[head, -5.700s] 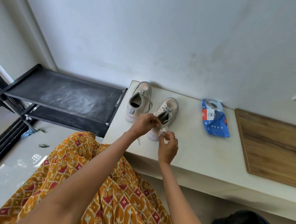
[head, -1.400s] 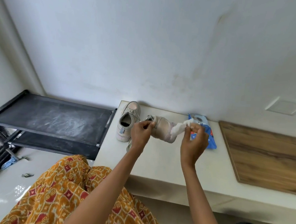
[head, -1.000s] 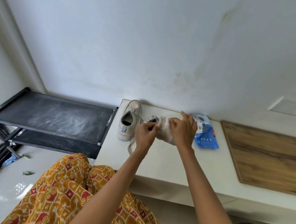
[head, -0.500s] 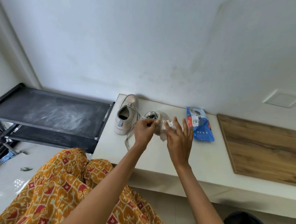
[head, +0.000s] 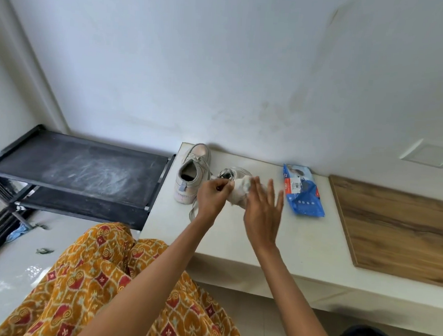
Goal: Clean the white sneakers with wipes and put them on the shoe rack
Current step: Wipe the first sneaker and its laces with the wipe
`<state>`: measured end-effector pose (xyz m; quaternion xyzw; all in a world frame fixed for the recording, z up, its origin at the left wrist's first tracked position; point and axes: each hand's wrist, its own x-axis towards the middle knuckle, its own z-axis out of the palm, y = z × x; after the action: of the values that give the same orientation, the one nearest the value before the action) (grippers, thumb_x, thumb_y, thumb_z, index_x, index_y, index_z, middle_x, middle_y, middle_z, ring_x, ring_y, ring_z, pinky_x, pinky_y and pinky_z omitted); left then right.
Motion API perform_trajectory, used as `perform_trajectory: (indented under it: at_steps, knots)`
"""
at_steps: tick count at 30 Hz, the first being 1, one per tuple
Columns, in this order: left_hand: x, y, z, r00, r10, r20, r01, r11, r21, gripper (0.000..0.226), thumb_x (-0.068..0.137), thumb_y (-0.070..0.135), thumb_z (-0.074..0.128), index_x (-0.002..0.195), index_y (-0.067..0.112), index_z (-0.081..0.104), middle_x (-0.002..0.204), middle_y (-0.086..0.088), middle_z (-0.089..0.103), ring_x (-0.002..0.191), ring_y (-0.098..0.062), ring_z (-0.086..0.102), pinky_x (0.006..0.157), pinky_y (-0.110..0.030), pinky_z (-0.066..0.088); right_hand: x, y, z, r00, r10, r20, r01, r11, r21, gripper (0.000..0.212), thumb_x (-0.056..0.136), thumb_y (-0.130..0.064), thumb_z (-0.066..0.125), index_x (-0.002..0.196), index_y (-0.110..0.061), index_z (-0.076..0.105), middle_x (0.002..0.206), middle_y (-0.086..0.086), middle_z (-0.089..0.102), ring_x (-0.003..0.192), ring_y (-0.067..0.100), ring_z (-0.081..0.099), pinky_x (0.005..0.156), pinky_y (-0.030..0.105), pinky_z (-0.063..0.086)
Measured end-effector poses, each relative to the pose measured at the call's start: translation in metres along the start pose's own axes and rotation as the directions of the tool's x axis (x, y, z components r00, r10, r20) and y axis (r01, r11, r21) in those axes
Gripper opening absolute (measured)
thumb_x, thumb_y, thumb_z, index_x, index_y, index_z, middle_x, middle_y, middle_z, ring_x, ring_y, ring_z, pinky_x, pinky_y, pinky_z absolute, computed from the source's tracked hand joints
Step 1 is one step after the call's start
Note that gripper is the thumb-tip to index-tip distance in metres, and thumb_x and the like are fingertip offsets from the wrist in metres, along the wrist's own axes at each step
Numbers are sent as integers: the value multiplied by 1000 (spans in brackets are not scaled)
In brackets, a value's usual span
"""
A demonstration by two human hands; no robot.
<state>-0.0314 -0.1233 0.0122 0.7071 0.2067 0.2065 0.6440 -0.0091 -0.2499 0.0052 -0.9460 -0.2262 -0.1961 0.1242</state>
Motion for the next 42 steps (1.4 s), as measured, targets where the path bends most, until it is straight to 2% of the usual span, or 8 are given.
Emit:
perform_trajectory:
  at_steps: [4,8,12,15,19,26,34,42]
  knots:
    - [-11,-7,2,1000,-9,21,9,999,39,12,82,19,65,78,12,74,72,-7,71,71,-20,63,71,-41,51,34,-8,-5,964,215,159,-219,976,7,44,101,-35,29,134,-17,50,149,1,37,144,25,16,116,48,3]
    - [-2,-11,-6,996,-74,-40,73,997,-16,18,78,21,64,64,10,67,57,3,63,57,-18,55,59,-34,44,26,-25,-7,997,38,61,-45,992,114,38,98,-27,41,131,-11,54,141,5,49,138,29,33,114,49,18]
    - [2,-6,-14,998,-58,-15,58,998,8,15,77,7,61,80,10,75,71,-7,69,68,-12,56,62,-28,43,-2,-7,-9,977,-162,-139,171,984,56,24,83,-13,66,107,-14,68,118,2,66,113,26,53,99,41,37]
    - [-2,-3,-8,999,-27,-40,28,999,39,13,82,14,62,78,10,74,73,-15,68,67,-12,53,63,-32,43,9,3,-17,990,-5,-140,20,994,104,9,84,-13,63,90,-12,69,104,2,68,92,23,53,74,30,35]
    - [-2,3,-1,1000,-3,-12,4,994,106,15,82,24,68,76,12,74,75,-16,70,68,-13,55,68,-39,50,48,-1,-19,978,208,20,-207,954,217,20,92,-12,51,105,-8,66,98,13,65,93,28,53,69,36,44]
    - [2,4,-4,1000,-13,-9,14,994,108,10,83,19,66,81,14,75,73,-5,70,72,-18,62,72,-39,51,27,1,-18,990,-55,-133,80,979,188,14,83,-11,55,89,-10,68,77,8,60,70,22,54,53,26,39]
    - [-6,5,2,1000,4,-4,-3,989,146,16,83,22,67,77,9,74,76,-15,69,70,-15,56,69,-40,49,40,8,-14,981,182,-67,-165,966,200,21,89,-14,50,94,-10,70,88,11,70,82,28,56,65,31,36]
    - [7,5,-8,1000,-23,-15,23,999,42,17,81,29,65,79,15,75,69,-6,72,69,-18,66,73,-40,52,-14,1,8,968,-110,-224,134,986,95,24,92,-19,53,114,-17,62,128,4,59,123,24,46,101,41,37]
